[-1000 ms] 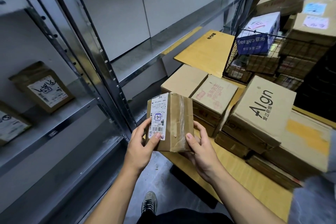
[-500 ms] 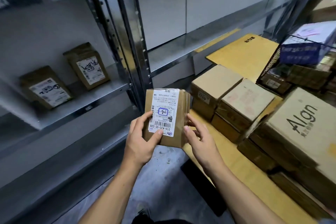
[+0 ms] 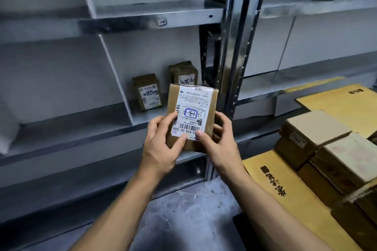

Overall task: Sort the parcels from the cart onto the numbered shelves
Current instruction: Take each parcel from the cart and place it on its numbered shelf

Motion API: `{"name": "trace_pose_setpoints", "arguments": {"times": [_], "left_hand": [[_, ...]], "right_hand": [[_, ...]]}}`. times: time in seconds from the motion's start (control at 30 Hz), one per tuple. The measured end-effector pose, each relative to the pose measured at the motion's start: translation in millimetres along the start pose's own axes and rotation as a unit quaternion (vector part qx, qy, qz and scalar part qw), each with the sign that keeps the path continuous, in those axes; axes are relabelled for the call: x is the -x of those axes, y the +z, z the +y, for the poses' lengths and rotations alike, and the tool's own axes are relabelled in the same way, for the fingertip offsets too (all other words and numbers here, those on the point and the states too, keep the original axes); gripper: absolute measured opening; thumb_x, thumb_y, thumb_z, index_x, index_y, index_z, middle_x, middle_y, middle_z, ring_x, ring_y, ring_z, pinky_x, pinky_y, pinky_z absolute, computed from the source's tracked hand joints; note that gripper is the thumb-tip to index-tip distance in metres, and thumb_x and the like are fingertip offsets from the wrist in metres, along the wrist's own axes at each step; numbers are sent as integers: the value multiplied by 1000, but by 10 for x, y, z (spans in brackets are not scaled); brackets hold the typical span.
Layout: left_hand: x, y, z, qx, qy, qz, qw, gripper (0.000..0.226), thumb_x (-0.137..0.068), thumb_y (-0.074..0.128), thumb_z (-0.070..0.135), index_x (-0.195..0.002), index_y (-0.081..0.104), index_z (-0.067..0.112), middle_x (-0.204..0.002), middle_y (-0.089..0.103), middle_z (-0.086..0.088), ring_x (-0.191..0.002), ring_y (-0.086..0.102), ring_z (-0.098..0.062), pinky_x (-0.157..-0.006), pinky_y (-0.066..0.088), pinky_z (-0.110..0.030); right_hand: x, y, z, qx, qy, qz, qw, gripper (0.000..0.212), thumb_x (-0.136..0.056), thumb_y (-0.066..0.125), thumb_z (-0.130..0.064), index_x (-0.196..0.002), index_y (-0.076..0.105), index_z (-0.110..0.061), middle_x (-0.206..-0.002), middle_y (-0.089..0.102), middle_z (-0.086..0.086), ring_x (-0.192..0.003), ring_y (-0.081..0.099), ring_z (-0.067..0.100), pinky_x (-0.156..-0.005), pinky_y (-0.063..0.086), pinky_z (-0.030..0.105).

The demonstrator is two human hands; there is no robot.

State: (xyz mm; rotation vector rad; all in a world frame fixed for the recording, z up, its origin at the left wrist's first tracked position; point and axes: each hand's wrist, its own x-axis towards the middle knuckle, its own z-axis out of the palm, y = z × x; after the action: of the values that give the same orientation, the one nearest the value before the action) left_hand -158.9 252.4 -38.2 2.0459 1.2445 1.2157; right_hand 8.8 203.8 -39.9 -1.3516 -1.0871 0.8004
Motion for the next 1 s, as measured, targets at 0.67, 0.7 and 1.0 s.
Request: {"name": "trace_pose_setpoints", "arguments": {"times": [0.67, 0.7, 1.0], "left_hand": [[-235, -3312, -243, -129, 117, 152, 973, 64, -85, 70, 28, -141, 41, 36, -135, 39, 3, -108, 43, 4, -93, 29, 2], [-294, -3388, -230, -133, 121, 151, 972, 64, -85, 70, 28, -142, 41, 37, -137, 39, 2, -111, 45, -1, -96, 32, -4], [-945, -3903, -275, -179, 161, 148, 959, 55, -88, 64, 32, -140, 44, 28, -133, 46, 10, -119, 40, 0, -101, 25, -5]], "right_hand": [[182, 2841, -1969, -71, -167, -20, 983, 59, -74, 76, -52, -115, 36, -60, -113, 70, -11, -103, 68, 3, -97, 53, 45], [134, 2889, -2052, -80, -173, -26, 981, 61, -71, 76, -53, -116, 36, -59, -115, 70, -8, -104, 68, 5, -97, 53, 46], [-670, 3141, -2403, -106, -202, -47, 972, 66, -85, 76, -34, -136, 34, -33, -121, 66, -7, -113, 65, 14, -98, 54, 49]]}}
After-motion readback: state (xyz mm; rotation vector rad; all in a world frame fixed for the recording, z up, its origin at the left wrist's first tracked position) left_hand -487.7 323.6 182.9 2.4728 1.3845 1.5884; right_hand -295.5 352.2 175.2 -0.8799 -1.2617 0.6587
